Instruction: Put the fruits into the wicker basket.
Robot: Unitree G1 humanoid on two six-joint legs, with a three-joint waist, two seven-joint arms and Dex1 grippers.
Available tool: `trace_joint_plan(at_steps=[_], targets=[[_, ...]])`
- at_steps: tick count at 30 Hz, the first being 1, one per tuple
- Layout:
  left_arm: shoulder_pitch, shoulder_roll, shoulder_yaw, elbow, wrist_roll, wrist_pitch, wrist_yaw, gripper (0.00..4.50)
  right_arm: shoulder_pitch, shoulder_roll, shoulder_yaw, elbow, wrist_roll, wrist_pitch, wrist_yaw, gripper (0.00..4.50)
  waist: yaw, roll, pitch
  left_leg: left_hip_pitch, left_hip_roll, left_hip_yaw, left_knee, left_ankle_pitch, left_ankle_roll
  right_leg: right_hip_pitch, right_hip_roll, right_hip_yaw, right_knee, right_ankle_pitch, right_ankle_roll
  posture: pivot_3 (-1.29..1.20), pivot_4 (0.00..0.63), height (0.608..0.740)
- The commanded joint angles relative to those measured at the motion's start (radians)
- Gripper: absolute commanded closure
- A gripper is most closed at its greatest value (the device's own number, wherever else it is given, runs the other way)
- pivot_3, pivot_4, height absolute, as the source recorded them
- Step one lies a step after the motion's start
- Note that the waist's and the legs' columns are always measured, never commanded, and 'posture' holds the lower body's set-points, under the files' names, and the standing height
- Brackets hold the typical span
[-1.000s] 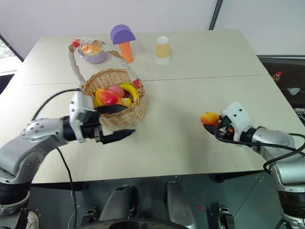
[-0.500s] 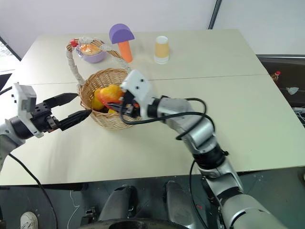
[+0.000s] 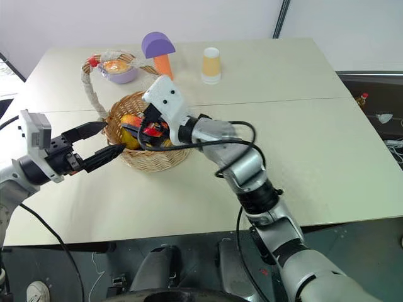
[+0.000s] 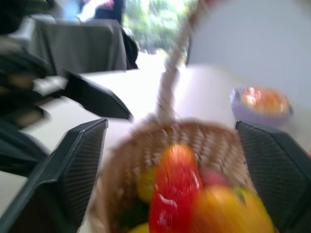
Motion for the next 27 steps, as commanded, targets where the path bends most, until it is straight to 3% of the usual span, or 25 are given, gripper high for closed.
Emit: trace_joint_plan(at_steps=[1, 4, 8, 18, 21, 24, 27], targets=[[-0.017, -0.002, 0.001, -0.005, -0.016, -0.011, 0.003, 0.00, 0.079, -0.080, -0.108, -0.157, 0.137, 0.072, 0.062, 0.05, -0.001, 0.000, 0.000, 0.000, 0.000, 0.000, 0.000, 0.000, 0.000, 0.000, 0.000, 0.000, 0.000, 0.000, 0.000, 0.00, 0.150, 0.740], [-0.028, -0.011, -0.009, 0.001, -0.020, -0.013, 0.005, 0.00, 0.150, -0.120, -0.236, -0.171, 0.215, 0.135, 0.021, 0.05, -0.004, 0.000, 0.000, 0.001, 0.000, 0.000, 0.001, 0.000, 0.000, 0.001, 0.000, 0.000, 0.000, 0.000, 0.000, 0.00, 0.150, 0.740], [-0.039, -0.029, -0.028, 0.008, -0.023, -0.015, 0.012, 0.00, 0.187, -0.121, -0.251, -0.108, 0.156, 0.112, -0.060, 0.05, -0.006, 0.000, 0.000, 0.002, 0.000, 0.001, 0.001, 0.000, 0.000, 0.001, 0.005, 0.001, 0.001, 0.000, 0.000, 0.00, 0.150, 0.740], [-0.051, -0.057, -0.058, 0.012, -0.017, -0.026, 0.026, 0.00, 0.008, 0.131, -0.174, 0.353, -0.047, -0.182, -0.209, 0.05, -0.006, 0.000, 0.000, 0.002, 0.003, 0.004, 0.000, 0.000, 0.000, -0.002, 0.009, 0.003, 0.004, -0.001, -0.004, 0.00, 0.150, 0.740], [-0.039, -0.065, -0.056, -0.001, -0.017, -0.029, 0.034, 0.00, -0.011, 0.169, -0.202, 0.421, -0.040, -0.232, -0.212, 0.80, -0.004, 0.000, 0.000, 0.001, 0.002, 0.004, 0.000, 0.000, 0.000, -0.002, 0.007, 0.003, 0.004, 0.000, -0.004, 0.00, 0.150, 0.740], [-0.024, -0.069, -0.051, -0.016, -0.022, -0.029, 0.041, 0.00, 0.003, 0.171, -0.200, 0.414, -0.035, -0.249, -0.193, 2.21, -0.004, 0.000, 0.000, 0.001, 0.002, 0.003, 0.000, 0.000, 0.000, -0.002, 0.005, 0.003, 0.004, 0.000, -0.004, 0.00, 0.150, 0.740], [-0.017, -0.075, -0.055, -0.020, -0.020, -0.032, 0.043, 0.00, 0.026, 0.169, -0.202, 0.377, -0.034, -0.259, -0.193, 3.90, -0.005, 0.000, 0.000, 0.001, 0.003, 0.003, 0.000, 0.000, 0.000, -0.002, 0.005, 0.003, 0.004, 0.000, -0.004, 0.00, 0.150, 0.740]])
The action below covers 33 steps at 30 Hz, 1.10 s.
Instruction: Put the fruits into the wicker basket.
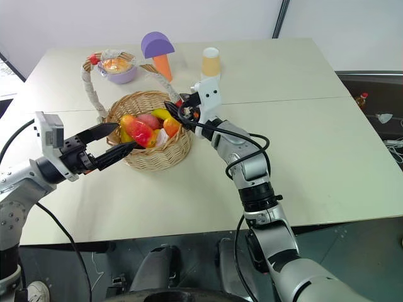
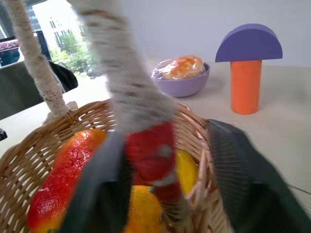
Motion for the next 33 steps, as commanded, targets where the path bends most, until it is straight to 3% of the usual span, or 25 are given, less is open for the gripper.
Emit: trace_joint_plan(at_steps=[1, 2, 6, 13, 16, 23, 31, 33], targets=[[-0.003, -0.006, 0.002, -0.034, -0.003, -0.027, 0.004, 0.00, 0.018, 0.002, -0.019, -0.083, 0.005, -0.039, -0.004, 4.31, 0.000, 0.000, 0.000, 0.000, 0.000, 0.000, 0.000, 0.000, 0.000, 0.000, 0.000, 0.000, 0.000, 0.000, 0.000, 0.00, 0.150, 0.740], [-0.005, -0.007, -0.001, -0.033, -0.004, -0.029, 0.004, 0.00, 0.023, 0.001, -0.022, -0.096, 0.002, -0.044, -0.010, 4.48, 0.000, 0.000, 0.000, 0.000, 0.000, -0.001, 0.000, 0.000, 0.000, 0.000, 0.000, 0.000, 0.000, 0.000, 0.000, 0.00, 0.150, 0.740], [-0.055, -0.017, -0.045, -0.016, -0.009, -0.030, -0.010, 0.00, 0.050, -0.049, -0.076, -0.173, -0.034, -0.063, -0.072, 4.48, 0.000, 0.000, 0.000, 0.000, 0.000, -0.001, 0.000, 0.000, 0.000, 0.000, 0.001, 0.000, 0.000, 0.000, 0.000, 0.00, 0.150, 0.740], [-0.193, -0.053, -0.173, 0.080, 0.021, -0.045, -0.071, 0.00, 0.153, -0.315, -0.365, -0.288, -0.097, -0.044, -0.206, 4.48, 0.033, 0.000, 0.000, -0.001, -0.005, 0.002, 0.000, 0.000, 0.000, 0.000, -0.001, -0.001, -0.001, 0.000, 0.000, 0.00, 0.150, 0.740], [-0.239, -0.071, -0.211, 0.124, 0.042, -0.062, -0.101, 0.00, 0.201, -0.387, -0.442, -0.269, -0.117, -0.044, -0.244, 4.48, 0.024, 0.000, 0.000, -0.002, -0.007, 0.002, -0.001, 0.000, 0.000, 0.000, -0.001, 0.000, -0.003, 0.000, 0.000, 0.00, 0.150, 0.740], [-0.307, -0.103, -0.257, 0.183, 0.074, -0.082, -0.142, 0.00, 0.246, -0.420, -0.546, -0.165, -0.142, -0.054, -0.333, 4.48, -0.008, 0.002, 0.000, 0.002, -0.003, 0.004, -0.001, 0.000, 0.000, 0.000, 0.005, 0.004, 0.000, 0.000, 0.000, 0.00, 0.150, 0.740], [-0.322, -0.097, -0.251, 0.216, 0.095, -0.086, -0.163, 0.00, 0.302, -0.450, -0.597, -0.259, -0.135, -0.050, -0.349, 0.63, 0.001, 0.003, 0.001, 0.001, -0.002, 0.004, -0.001, 0.000, 0.000, 0.000, 0.005, 0.005, 0.000, 0.000, 0.000, 0.00, 0.150, 0.740], [-0.330, -0.095, -0.248, 0.235, 0.108, -0.094, -0.162, 0.00, 0.345, -0.473, -0.623, -0.314, -0.121, -0.038, -0.322, 0.63, 0.007, 0.003, 0.001, 0.001, -0.002, 0.004, -0.001, 0.000, 0.000, 0.000, 0.004, 0.005, 0.000, 0.000, 0.001, 0.00, 0.150, 0.740]])
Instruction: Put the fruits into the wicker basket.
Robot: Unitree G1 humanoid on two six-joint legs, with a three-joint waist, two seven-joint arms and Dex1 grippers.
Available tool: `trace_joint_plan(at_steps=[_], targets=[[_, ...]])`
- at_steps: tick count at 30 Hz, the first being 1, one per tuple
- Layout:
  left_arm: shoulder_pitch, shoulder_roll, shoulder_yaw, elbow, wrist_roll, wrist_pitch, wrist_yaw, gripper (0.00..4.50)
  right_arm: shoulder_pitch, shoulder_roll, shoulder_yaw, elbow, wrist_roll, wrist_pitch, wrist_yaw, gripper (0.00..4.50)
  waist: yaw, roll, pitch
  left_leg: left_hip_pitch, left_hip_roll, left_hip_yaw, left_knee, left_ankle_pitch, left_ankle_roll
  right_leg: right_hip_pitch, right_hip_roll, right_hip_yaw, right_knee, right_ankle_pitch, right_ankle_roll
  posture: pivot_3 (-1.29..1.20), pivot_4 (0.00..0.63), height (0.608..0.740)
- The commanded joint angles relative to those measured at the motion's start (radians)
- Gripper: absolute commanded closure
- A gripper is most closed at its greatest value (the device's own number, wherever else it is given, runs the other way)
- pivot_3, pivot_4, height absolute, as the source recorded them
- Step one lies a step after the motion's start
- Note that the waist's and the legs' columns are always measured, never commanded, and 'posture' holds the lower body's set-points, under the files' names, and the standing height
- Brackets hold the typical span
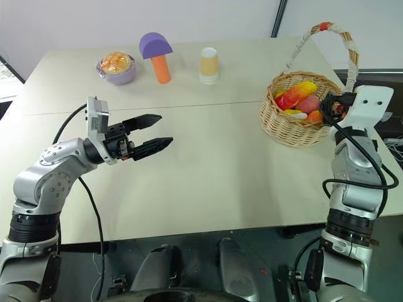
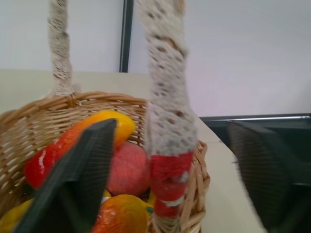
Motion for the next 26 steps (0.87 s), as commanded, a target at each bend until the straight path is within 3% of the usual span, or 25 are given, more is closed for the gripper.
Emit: trace_joint_plan(at_steps=[1, 5, 9, 13, 18, 26], targets=[[-0.031, 0.012, 0.027, 0.021, 0.026, -0.033, -0.001, 0.00, 0.070, -0.069, -0.083, -0.153, 0.043, 0.003, 0.056, 0.63, 0.005, 0.000, 0.000, 0.000, 0.000, 0.000, 0.000, 0.000, 0.000, 0.000, 0.000, 0.000, 0.000, 0.000, 0.000, 0.00, 0.150, 0.740], [-0.026, 0.030, 0.052, 0.057, 0.055, -0.054, -0.001, 0.00, 0.215, -0.137, -0.075, -0.280, 0.138, 0.039, 0.230, 0.63, 0.004, 0.000, 0.000, 0.000, 0.000, 0.000, 0.000, 0.000, 0.000, 0.000, 0.000, 0.000, -0.001, 0.000, 0.001, 0.00, 0.150, 0.740], [-0.008, 0.051, 0.083, 0.092, 0.108, -0.081, 0.038, 0.00, 0.320, -0.171, 0.040, -0.398, 0.210, 0.059, 0.386, 0.63, -0.008, 0.000, 0.000, 0.002, 0.000, 0.000, 0.000, 0.000, 0.000, 0.001, 0.001, 0.000, 0.000, 0.000, 0.001, 0.00, 0.150, 0.740], [0.042, 0.068, 0.114, 0.108, 0.179, -0.110, 0.109, 0.00, 0.281, -0.111, 0.227, -0.425, 0.232, 0.046, 0.440, 0.63, -0.015, 0.000, 0.000, 0.003, 0.002, 0.000, 0.000, 0.000, 0.000, 0.001, 0.002, 0.000, 0.001, 0.000, 0.001, 0.00, 0.150, 0.740], [0.170, 0.054, 0.172, 0.071, 0.213, -0.139, 0.173, 0.00, 0.162, -0.012, 0.411, -0.281, 0.171, 0.003, 0.454, 0.63, -0.009, 0.000, 0.000, 0.002, 0.002, 0.000, 0.000, 0.000, 0.000, 0.001, 0.001, -0.001, 0.000, 0.000, 0.001, 0.00, 0.150, 0.740], [0.285, 0.051, 0.215, 0.014, 0.208, -0.127, 0.219, 0.00, 0.114, 0.002, 0.424, -0.151, 0.151, -0.065, 0.498, 0.63, 0.024, -0.001, 0.000, 0.000, 0.000, 0.001, 0.001, 0.000, 0.000, 0.001, -0.002, -0.001, -0.001, 0.000, 0.001, 0.00, 0.150, 0.740]])
